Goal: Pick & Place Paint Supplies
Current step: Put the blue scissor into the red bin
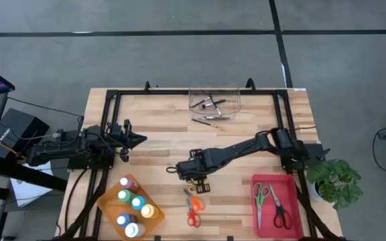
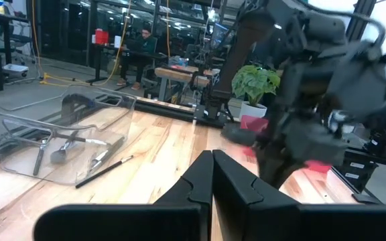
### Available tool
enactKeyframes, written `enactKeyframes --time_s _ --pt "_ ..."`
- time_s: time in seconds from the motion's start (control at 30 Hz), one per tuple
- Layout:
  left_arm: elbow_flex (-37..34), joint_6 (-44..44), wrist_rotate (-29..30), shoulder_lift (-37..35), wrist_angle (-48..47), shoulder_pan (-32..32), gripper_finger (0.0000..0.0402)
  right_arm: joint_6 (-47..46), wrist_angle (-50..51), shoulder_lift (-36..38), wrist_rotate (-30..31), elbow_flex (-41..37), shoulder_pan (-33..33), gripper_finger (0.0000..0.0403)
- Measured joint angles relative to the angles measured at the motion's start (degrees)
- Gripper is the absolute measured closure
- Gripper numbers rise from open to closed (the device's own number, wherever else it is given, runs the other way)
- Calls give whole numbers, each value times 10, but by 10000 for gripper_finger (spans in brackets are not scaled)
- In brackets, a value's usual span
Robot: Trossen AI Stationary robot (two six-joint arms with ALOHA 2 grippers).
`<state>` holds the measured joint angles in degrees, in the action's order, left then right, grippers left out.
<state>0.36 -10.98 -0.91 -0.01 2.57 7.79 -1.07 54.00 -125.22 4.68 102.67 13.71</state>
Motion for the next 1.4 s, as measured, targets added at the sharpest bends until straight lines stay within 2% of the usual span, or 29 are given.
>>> enactKeyframes --time_s 0.33,0.7,0.9,1.0,1.4 --pt "0 0 0 0 0 0 402 -10 13 96 31 0 17 398" --pt "0 0 0 0 0 0 402 -56 41 173 34 0 37 399" --pt "0 0 0 0 0 0 402 -71 53 187 34 0 62 398" --pt "0 0 0 0 0 0 402 -82 75 187 54 1 69 399" --pt "0 0 0 0 0 0 402 -91 92 181 59 0 68 401"
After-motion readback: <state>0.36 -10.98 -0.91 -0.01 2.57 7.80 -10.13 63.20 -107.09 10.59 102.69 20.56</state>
